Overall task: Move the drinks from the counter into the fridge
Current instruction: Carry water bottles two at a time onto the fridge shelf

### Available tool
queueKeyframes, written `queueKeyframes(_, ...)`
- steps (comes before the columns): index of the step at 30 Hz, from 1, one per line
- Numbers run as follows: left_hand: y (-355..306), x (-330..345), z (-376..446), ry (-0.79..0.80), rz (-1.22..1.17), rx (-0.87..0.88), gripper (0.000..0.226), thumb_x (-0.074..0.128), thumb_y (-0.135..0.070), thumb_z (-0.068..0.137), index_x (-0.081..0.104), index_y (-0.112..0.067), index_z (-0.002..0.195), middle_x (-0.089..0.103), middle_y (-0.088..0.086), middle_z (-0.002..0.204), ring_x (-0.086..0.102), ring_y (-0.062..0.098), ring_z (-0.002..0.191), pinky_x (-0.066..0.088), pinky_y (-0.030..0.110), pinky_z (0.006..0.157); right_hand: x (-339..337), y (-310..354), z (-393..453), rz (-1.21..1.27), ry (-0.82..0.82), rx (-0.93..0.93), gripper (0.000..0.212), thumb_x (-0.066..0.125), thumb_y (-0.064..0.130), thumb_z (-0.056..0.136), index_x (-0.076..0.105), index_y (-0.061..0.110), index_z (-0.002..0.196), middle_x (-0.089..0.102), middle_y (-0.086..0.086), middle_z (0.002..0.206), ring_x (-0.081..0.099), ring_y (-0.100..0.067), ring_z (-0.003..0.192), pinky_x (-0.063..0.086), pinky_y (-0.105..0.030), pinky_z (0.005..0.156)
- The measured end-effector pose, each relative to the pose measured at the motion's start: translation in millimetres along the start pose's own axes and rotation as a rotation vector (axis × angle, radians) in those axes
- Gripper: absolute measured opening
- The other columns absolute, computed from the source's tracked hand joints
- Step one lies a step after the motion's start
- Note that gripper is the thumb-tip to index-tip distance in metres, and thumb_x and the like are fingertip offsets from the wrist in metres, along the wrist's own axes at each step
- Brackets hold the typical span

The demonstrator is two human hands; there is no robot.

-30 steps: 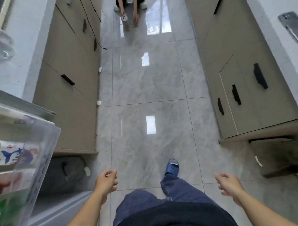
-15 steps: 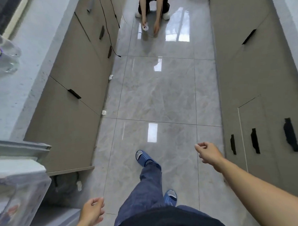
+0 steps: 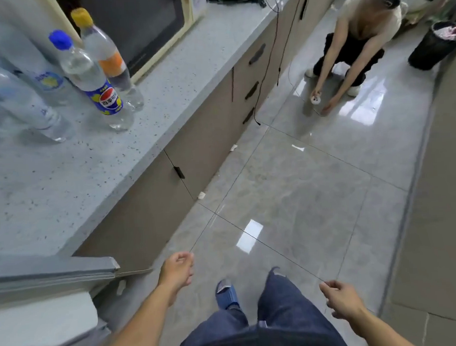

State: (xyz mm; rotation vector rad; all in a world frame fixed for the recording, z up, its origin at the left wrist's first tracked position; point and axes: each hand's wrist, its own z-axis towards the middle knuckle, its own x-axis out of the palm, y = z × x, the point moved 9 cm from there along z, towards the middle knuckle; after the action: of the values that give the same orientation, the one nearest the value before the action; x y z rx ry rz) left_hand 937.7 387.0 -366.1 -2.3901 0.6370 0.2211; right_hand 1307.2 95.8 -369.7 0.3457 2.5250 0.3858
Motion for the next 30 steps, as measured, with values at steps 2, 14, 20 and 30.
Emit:
queueKeyframes(2, -21.2, 0.0, 0.5, -0.039, -0.055, 0.011, 0.012, 0.059, -0.025, 0.096, 0.062, -0.014, 0.097, 0.067, 0.007, 0.089, 0.056, 0.016, 0.063, 0.049, 0.026, 0.053, -5.4, 30.3, 23.1, -0.055, 0.012, -0.028, 0.019, 0.063, 0.028, 0.092, 0.066, 0.009, 0.092, 0.058, -0.005, 0.068, 0.049, -0.023, 0.059, 0.04, -0.025, 0.049)
queueKeyframes(14, -36.0, -37.2, -42.2, -0.511, -0.366, -0.102, 0.016, 0.058, -0.03, 0.098, 0.063, -0.017, 0.103, 0.07, 0.005, 0.093, 0.068, 0.02, 0.077, 0.056, 0.027, 0.057, 45.0, 310.8, 123.6, -0.456, 0.253, -0.442, 0.021, 0.069, 0.029, 0.09, 0.067, 0.01, 0.098, 0.064, -0.002, 0.07, 0.054, -0.019, 0.062, 0.042, -0.027, 0.061)
queueKeyframes(20, -99.1, -55.6, -52.2, -0.615, -0.453, 0.016, 0.017, 0.063, -0.028, 0.096, 0.062, -0.024, 0.112, 0.07, -0.001, 0.095, 0.07, 0.016, 0.081, 0.058, 0.023, 0.061, 123.0, 476.4, 19.3, -0.406, 0.373, -0.883, 0.02, 0.064, 0.025, 0.093, 0.064, 0.016, 0.112, 0.068, 0.0, 0.087, 0.065, -0.018, 0.078, 0.052, -0.032, 0.074)
queueKeyframes(30, -289.2, -150.3, 15.3, -0.646, -0.488, 0.368, 0.067, 0.076, -0.03, 0.085, 0.039, -0.038, 0.14, 0.056, -0.01, 0.124, 0.06, 0.008, 0.11, 0.05, 0.022, 0.077, 229.4, 679.6, -124.3, -0.172, 0.387, -1.266, 0.063, 0.076, 0.036, 0.084, 0.043, 0.03, 0.137, 0.053, 0.008, 0.122, 0.056, -0.009, 0.104, 0.051, -0.028, 0.083)
